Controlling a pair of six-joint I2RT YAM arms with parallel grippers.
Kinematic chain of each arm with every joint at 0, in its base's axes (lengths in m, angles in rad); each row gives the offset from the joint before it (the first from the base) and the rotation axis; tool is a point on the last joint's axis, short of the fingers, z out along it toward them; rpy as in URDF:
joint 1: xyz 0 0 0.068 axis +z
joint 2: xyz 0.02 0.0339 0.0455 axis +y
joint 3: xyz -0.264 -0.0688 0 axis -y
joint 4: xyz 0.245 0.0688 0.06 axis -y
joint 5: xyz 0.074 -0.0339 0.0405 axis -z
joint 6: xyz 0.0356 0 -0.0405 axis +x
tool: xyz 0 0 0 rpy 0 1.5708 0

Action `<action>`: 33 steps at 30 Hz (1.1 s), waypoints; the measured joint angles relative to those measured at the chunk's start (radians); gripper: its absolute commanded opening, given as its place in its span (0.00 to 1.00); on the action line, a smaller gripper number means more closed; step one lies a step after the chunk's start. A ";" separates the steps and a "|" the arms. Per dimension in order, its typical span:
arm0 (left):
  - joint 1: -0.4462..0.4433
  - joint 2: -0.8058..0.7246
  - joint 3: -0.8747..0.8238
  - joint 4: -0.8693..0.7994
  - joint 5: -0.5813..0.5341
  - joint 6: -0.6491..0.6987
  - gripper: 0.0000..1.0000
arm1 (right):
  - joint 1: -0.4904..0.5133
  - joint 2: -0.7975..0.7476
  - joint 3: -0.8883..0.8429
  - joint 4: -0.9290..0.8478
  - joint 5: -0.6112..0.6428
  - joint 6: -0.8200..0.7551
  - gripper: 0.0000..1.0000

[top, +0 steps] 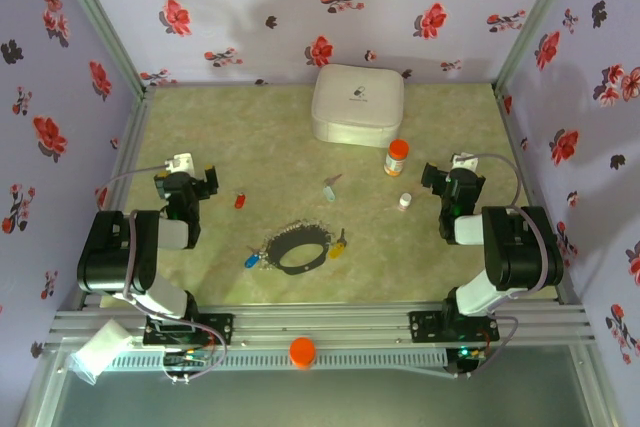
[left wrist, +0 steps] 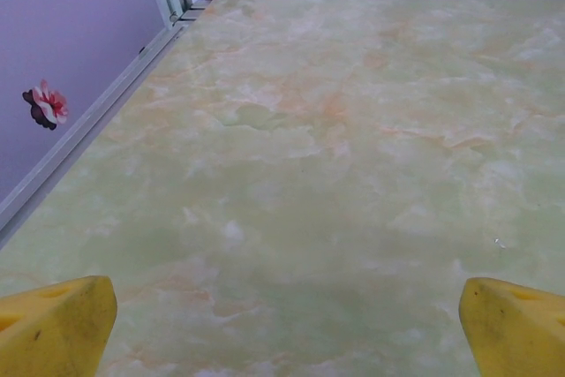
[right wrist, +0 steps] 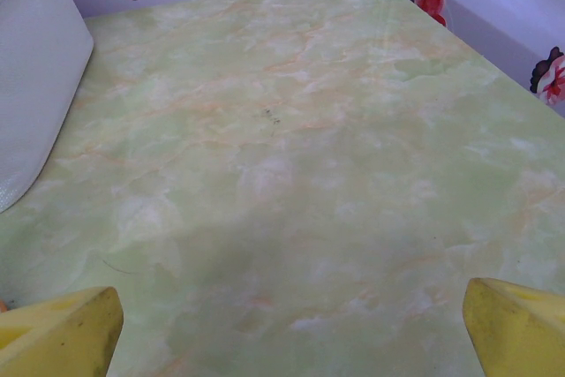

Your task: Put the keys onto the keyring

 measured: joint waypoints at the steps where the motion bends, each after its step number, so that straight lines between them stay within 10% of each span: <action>1: 0.003 0.000 0.000 -0.003 0.010 0.000 1.00 | 0.000 0.000 0.000 0.000 0.000 0.000 0.99; 11: 0.041 -0.018 0.004 -0.042 0.138 0.005 1.00 | -0.001 -0.016 0.000 -0.014 -0.010 0.006 0.86; 22: 0.040 -0.356 0.185 -0.304 0.225 -0.077 1.00 | -0.005 -0.598 0.064 -0.391 0.002 0.113 0.85; 33: -0.072 -0.636 0.271 -0.768 0.307 -0.303 1.00 | 0.132 -0.644 0.343 -0.925 -0.275 0.370 0.76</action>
